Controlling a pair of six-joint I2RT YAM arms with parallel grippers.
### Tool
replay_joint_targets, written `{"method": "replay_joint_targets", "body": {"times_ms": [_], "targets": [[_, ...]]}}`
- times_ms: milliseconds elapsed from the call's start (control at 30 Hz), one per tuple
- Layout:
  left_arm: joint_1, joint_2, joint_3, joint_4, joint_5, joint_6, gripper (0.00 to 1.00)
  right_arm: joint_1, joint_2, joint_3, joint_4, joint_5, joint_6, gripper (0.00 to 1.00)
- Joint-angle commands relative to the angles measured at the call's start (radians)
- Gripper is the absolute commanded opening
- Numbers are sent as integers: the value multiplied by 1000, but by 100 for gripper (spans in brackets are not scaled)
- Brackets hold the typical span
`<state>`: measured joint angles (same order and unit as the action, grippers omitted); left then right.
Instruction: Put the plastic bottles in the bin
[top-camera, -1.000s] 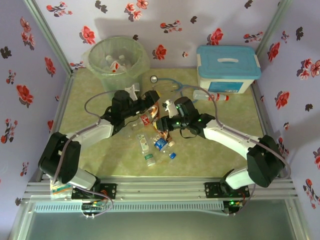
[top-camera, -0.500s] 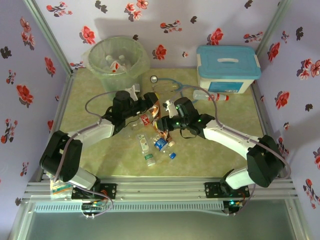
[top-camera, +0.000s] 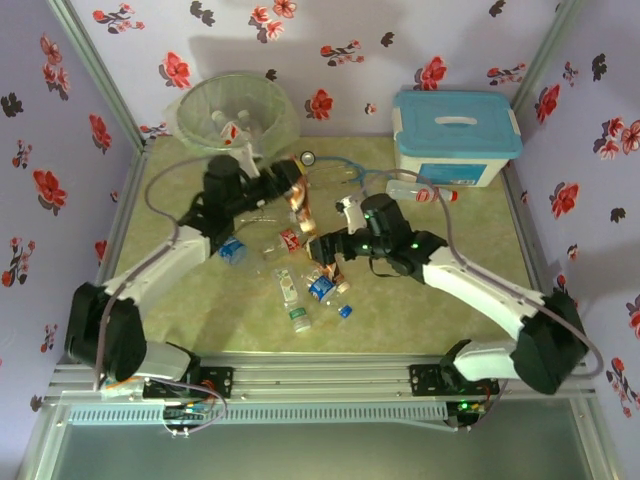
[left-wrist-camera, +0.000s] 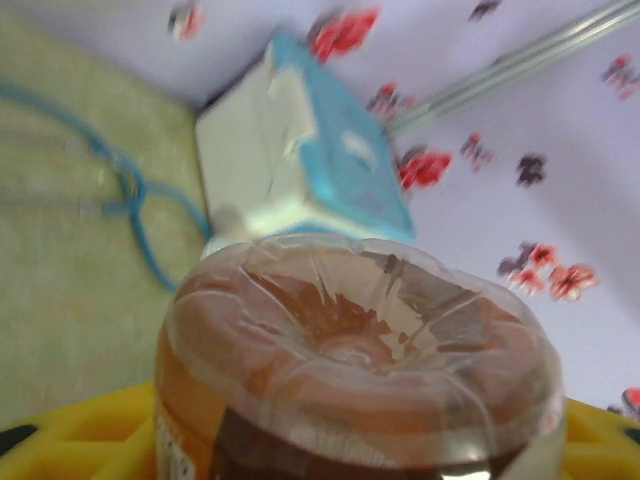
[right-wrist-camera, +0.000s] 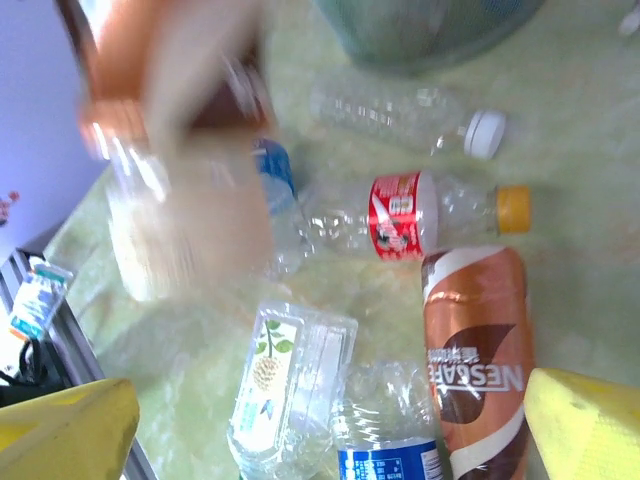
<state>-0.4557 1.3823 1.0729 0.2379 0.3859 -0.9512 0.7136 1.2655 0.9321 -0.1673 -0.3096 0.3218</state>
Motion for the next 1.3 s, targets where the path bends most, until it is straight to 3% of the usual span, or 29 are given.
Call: {"method": "replay_joint_targets", "body": {"times_ms": [0, 167, 300, 467, 800, 1267], "targets": [[86, -77, 162, -158, 19, 132, 58, -49, -80, -39, -40, 54, -14, 99], [231, -32, 389, -286, 33, 244, 58, -103, -117, -76, -72, 64, 3, 99], [360, 80, 542, -293, 29, 239, 57, -103, -146, -106, -68, 84, 11, 99], [427, 273, 707, -235, 20, 191, 56, -103, -177, -118, -101, 112, 5, 99], [428, 622, 981, -266, 4, 176, 57, -103, -264, -154, -177, 176, -3, 99], [312, 779, 1062, -434, -11, 315, 59, -106, -255, -168, -169, 193, 7, 99]]}}
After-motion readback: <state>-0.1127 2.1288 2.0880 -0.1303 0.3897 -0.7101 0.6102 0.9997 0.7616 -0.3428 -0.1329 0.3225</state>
